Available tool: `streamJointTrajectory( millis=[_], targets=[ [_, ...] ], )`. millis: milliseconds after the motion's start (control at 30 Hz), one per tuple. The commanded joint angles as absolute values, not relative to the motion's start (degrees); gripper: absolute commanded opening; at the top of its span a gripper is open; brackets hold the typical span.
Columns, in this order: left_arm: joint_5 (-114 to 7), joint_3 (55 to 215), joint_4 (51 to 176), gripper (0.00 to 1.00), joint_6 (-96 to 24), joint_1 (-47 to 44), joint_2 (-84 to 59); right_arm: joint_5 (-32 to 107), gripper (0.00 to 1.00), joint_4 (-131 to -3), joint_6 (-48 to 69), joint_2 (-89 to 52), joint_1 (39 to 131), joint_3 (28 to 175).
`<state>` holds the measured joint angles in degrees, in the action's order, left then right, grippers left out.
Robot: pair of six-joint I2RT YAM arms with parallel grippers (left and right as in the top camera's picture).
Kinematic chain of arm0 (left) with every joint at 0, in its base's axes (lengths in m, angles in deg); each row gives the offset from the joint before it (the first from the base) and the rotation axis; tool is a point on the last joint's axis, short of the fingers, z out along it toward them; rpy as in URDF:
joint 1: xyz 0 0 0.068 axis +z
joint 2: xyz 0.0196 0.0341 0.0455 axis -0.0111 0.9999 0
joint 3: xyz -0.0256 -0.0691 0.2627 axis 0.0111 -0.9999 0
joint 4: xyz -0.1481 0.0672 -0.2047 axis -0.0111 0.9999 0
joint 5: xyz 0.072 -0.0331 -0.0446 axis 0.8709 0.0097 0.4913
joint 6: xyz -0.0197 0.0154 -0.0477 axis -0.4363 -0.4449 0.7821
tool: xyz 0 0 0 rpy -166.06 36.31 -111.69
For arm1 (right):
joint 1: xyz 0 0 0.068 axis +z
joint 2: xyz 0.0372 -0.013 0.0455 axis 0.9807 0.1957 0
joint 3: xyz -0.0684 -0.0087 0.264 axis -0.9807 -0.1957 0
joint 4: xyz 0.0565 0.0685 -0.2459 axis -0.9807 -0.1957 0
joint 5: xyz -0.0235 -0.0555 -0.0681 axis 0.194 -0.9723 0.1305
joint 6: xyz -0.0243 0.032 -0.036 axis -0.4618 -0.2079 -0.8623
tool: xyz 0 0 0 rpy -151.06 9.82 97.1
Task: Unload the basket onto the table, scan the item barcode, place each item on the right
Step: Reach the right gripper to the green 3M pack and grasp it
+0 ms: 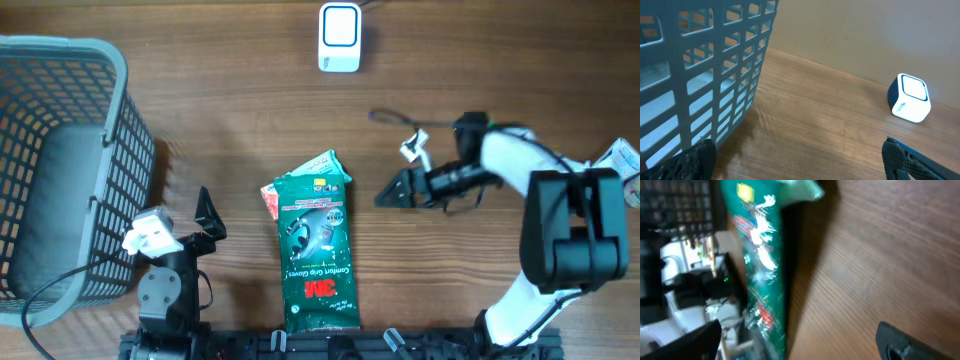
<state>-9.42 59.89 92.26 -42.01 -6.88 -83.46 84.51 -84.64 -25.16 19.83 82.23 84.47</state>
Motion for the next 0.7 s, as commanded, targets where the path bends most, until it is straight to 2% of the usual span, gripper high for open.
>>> streamJointTrajectory(
  millis=[0, 167, 233, 267, 300, 333, 433, 500, 567, 633, 667],
  targets=[
    [-8.68, 59.63, 92.12, 1.00, -41.72, -6.51, -83.88, 80.88, 1.00, -73.23, -7.28, 19.57, 91.08, 78.24],
    [-8.68, 59.63, 92.15, 1.00, -41.72, -6.51, -83.88, 70.63, 1.00, -63.59, 4.04, 19.59, 113.22, 77.81],
    [-8.68, 59.63, 92.15, 1.00, -41.72, -6.51, -83.88, 66.35, 0.98, -61.78, 9.09, 19.59, 118.90, 77.81],
    [-8.68, 59.63, 92.12, 1.00, -41.72, -6.51, -83.88, 66.74, 0.79, -60.84, 9.57, 19.59, 120.89, 77.81],
    [-8.68, 59.63, 92.12, 1.00, -41.72, -6.53, -83.88, 67.04, 0.30, -59.66, 11.32, 19.59, 122.25, 77.81],
    [-8.68, 59.63, 92.12, 1.00, -41.72, -6.51, -83.88, 67.72, 0.04, -58.44, 13.50, 19.59, 122.55, 77.81],
    [-8.68, 59.63, 92.12, 1.00, -41.72, -6.51, -83.88, 72.99, 0.04, -56.12, 13.33, 19.57, 121.87, 77.98],
    [-8.68, 59.63, 92.12, 1.00, -41.72, -6.51, -83.90, 76.90, 0.04, -57.36, 19.03, 19.39, 120.21, 79.51],
    [-8.68, 59.63, 92.12, 1.00, -41.72, -6.51, -83.88, 82.32, 0.04, -62.15, 34.38, 18.32, 117.31, 81.50],
    [-8.68, 59.63, 92.12, 1.00, -41.72, -6.51, -83.88, 96.18, 0.04, -67.38, 57.13, 16.44, 113.70, 82.15],
    [-8.68, 59.63, 92.12, 1.00, -41.72, -6.51, -83.88, 104.09, 0.04, -67.13, 62.42, 16.00, 112.45, 82.15]
  ],
)
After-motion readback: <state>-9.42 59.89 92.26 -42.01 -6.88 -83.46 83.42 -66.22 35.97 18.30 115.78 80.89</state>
